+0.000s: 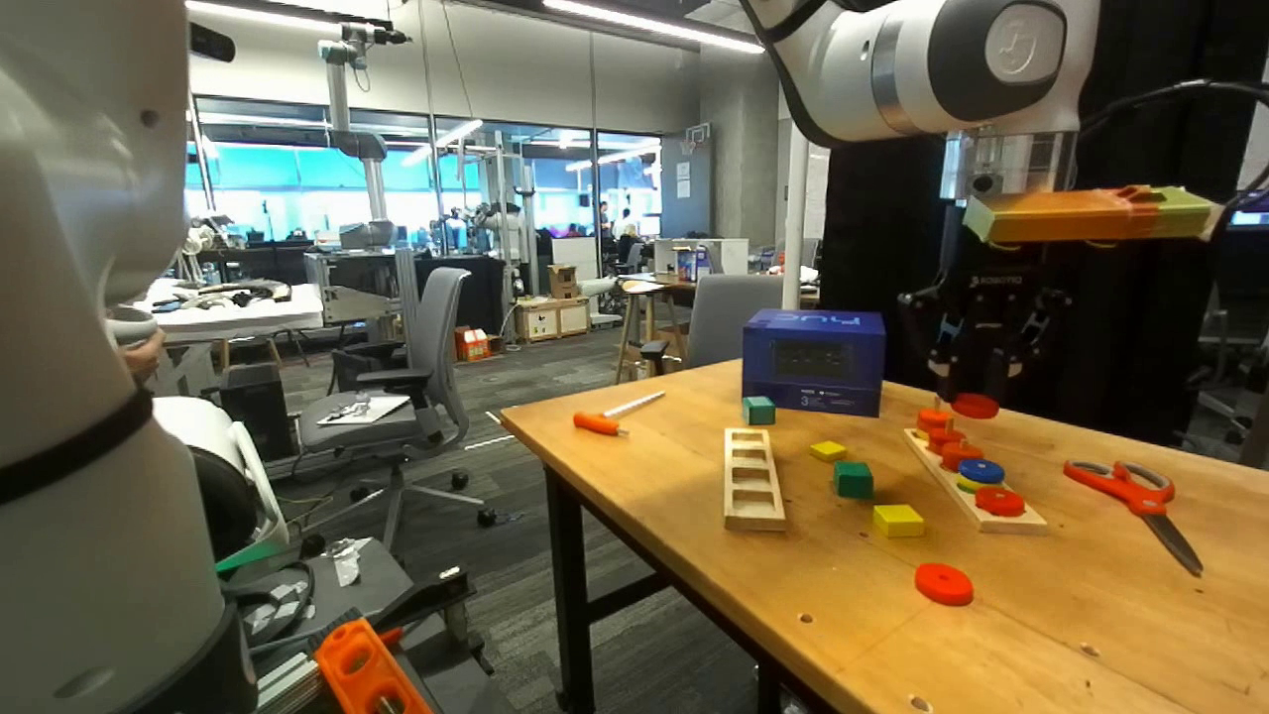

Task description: Move the orange round block from the second position from the left and put it on the orange round block on the table

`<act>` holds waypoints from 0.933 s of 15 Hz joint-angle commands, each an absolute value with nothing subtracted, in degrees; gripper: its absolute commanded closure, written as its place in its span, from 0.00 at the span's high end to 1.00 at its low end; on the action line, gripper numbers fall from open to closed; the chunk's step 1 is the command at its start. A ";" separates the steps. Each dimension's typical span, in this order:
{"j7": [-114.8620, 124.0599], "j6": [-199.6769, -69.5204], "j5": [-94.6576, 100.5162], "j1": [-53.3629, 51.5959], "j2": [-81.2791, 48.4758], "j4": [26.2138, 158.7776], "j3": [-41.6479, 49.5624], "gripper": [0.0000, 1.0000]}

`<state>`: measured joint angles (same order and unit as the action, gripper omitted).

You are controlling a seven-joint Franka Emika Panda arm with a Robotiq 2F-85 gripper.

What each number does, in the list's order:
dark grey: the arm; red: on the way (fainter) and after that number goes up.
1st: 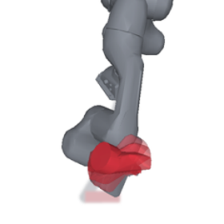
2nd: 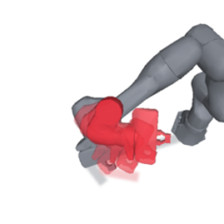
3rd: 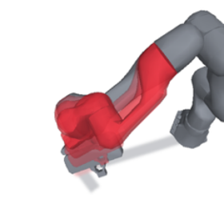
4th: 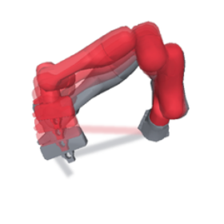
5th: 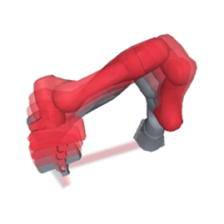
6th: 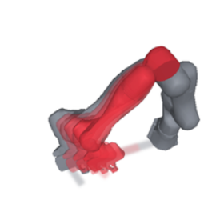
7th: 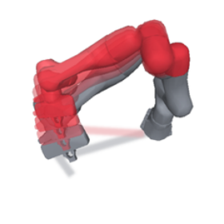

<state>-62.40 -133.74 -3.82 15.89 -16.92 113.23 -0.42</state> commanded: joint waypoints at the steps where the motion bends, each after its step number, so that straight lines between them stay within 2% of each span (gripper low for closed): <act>1: -65.07 -139.95 -8.90 16.69 -10.24 124.94 1.11 0.20; 7: -70.05 -145.85 -15.99 17.03 -9.04 133.90 2.83 0.20; 14: -74.09 -147.84 -19.10 17.56 -9.91 136.54 3.91 0.20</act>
<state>-71.36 -146.14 -17.31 17.06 -11.69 134.54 3.63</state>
